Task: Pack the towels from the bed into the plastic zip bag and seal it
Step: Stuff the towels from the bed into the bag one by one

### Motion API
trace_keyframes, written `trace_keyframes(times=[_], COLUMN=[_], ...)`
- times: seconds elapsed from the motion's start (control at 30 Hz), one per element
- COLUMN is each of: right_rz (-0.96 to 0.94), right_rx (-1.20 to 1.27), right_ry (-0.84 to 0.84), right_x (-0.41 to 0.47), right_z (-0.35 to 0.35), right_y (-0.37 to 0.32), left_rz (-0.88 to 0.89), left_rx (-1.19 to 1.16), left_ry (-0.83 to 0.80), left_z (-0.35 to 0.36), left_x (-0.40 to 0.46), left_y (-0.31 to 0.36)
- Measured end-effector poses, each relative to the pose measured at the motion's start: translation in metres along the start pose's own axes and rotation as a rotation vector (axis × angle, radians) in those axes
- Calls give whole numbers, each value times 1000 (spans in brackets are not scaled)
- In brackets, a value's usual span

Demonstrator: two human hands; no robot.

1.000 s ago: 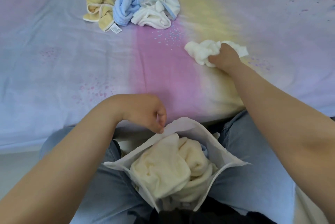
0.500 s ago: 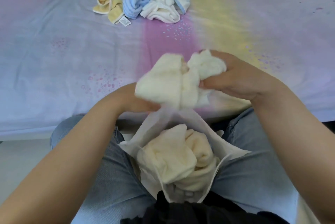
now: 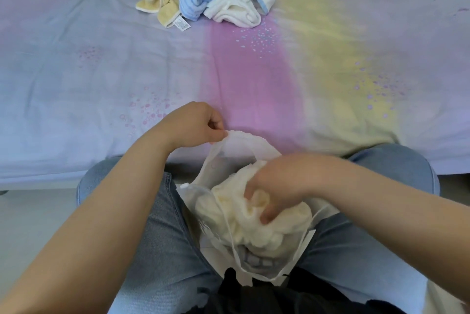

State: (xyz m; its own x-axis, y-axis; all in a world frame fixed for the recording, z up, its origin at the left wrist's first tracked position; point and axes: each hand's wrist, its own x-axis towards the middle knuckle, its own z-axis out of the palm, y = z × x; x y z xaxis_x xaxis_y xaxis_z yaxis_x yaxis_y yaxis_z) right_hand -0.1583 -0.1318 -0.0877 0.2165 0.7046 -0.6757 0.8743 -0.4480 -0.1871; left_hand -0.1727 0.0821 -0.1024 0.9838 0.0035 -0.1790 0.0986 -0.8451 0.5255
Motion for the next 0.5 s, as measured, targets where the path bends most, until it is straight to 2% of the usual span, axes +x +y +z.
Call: trace_keyframes(times=[0.07,0.1,0.33,0.4,0.5], right_rz=[-15,-15,13,13,-33], right_rx=[-27,-32,-36,30,244], right_ry=[-188,-227,-277,-245,-72], right_x=[19,27,46,40,29], right_z=[21,28,26,14,-16], right_y=[-11,-12,4,7,18], left_rz=[-13,-23,-14,-1,15], left_rx=[17,17,28,19,-22], left_ry=[32,45,47,9,-38], left_z=[2,3,6,3,0], left_x=[3,4,10,12,15], left_y=[-1,-1,-4,-6,-9])
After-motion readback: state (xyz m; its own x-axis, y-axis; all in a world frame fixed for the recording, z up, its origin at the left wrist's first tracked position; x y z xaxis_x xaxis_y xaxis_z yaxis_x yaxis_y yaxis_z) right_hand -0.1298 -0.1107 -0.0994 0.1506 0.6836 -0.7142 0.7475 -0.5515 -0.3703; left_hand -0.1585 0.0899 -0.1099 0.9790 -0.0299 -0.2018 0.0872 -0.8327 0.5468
